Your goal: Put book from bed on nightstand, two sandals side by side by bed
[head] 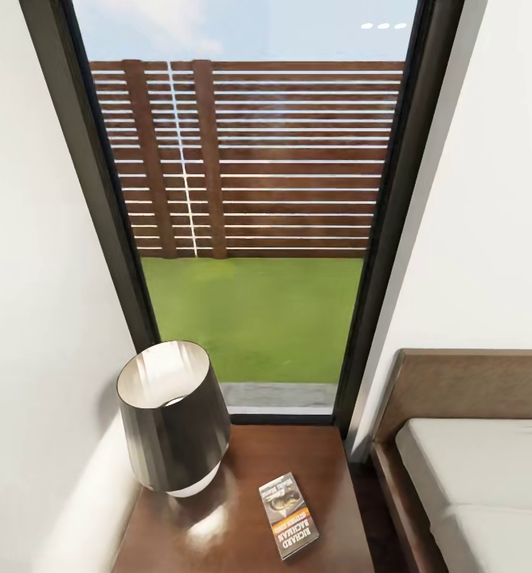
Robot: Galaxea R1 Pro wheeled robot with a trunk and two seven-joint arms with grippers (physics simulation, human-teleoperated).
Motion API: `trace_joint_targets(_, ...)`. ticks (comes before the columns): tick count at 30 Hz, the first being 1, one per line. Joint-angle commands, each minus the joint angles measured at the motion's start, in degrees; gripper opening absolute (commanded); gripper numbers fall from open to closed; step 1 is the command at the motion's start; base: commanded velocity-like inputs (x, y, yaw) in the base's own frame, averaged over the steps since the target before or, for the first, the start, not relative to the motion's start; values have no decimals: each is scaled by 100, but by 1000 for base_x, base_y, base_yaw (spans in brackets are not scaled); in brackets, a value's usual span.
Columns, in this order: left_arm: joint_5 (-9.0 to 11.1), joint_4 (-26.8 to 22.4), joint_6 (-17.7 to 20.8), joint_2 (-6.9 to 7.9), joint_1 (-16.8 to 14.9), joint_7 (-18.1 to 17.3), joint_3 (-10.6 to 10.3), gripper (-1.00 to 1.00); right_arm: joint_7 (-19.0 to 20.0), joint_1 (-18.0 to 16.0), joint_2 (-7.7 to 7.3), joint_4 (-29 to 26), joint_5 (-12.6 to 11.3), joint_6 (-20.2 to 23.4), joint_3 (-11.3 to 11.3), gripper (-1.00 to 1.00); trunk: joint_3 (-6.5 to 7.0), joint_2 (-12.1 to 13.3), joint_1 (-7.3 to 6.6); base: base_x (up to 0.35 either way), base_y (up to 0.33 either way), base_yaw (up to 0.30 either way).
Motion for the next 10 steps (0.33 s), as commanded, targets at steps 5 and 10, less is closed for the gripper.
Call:
trace_joint_targets(5, 32, 9, -4, 1, -2, -43, 39, 100, 36, -9, 0, 16, -62, 20, 35, 100, -5, -3, 0, 0, 0, 0)
trace_joint_targets(10, 29, 7, -6, 1, -4, -43, 41, 100, 36, -6, 0, 16, -62, 21, 35, 100, -5, -3, 0, 0, 0, 0)
